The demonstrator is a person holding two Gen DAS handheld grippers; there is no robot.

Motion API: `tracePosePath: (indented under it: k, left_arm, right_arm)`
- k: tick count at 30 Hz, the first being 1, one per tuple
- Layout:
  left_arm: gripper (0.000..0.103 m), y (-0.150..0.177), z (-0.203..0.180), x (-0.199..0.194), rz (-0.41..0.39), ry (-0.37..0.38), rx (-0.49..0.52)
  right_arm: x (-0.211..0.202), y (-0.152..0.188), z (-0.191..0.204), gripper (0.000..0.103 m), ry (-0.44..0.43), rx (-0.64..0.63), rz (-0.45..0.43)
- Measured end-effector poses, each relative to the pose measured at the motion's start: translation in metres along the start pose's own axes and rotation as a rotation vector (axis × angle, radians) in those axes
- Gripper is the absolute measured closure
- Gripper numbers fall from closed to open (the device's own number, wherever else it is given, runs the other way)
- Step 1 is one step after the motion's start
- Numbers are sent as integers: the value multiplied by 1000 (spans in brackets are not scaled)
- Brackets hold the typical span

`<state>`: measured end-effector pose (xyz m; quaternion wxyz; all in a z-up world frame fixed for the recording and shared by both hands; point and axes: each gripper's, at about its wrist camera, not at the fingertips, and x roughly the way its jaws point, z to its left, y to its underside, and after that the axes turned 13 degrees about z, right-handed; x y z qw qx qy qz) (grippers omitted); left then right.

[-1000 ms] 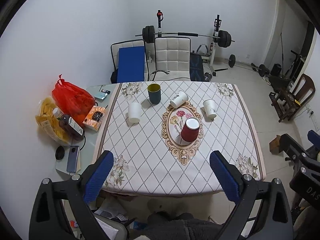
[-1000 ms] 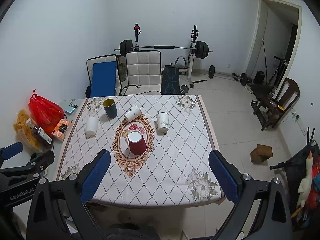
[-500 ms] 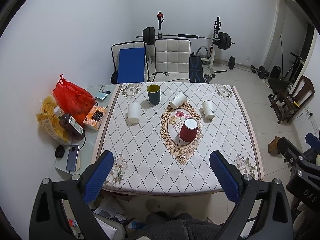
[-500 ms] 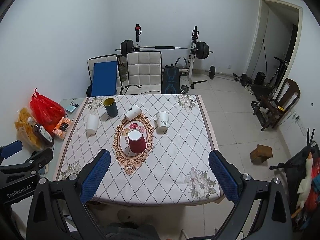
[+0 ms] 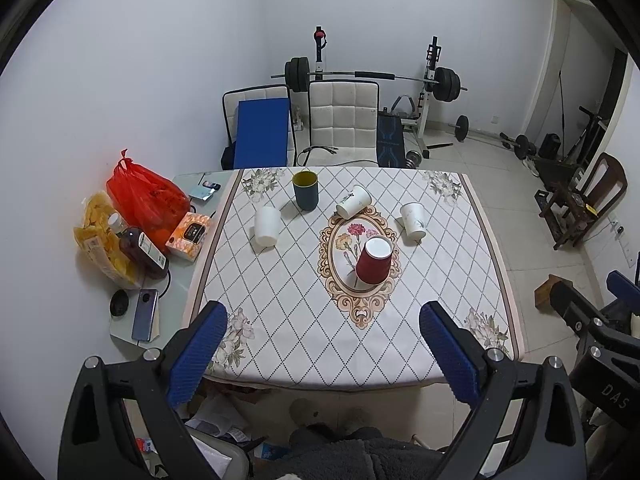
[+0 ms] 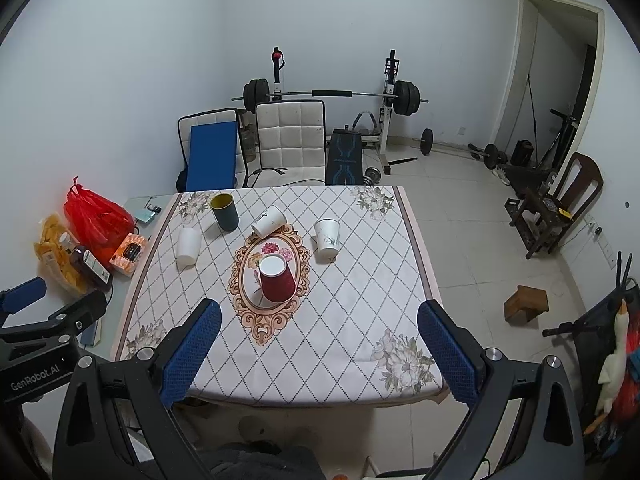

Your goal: Flip cup upside down

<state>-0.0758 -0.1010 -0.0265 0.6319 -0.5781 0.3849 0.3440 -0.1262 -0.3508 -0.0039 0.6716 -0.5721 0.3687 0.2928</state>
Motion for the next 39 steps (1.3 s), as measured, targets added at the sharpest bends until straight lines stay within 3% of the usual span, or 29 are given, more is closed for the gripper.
tracePosePath:
  k: [39]
  left_arm:
    - [5,9,-7,3,-5,-4,-33]
  right_arm:
    - [-4,-2,-4,2,-34,-19,-2]
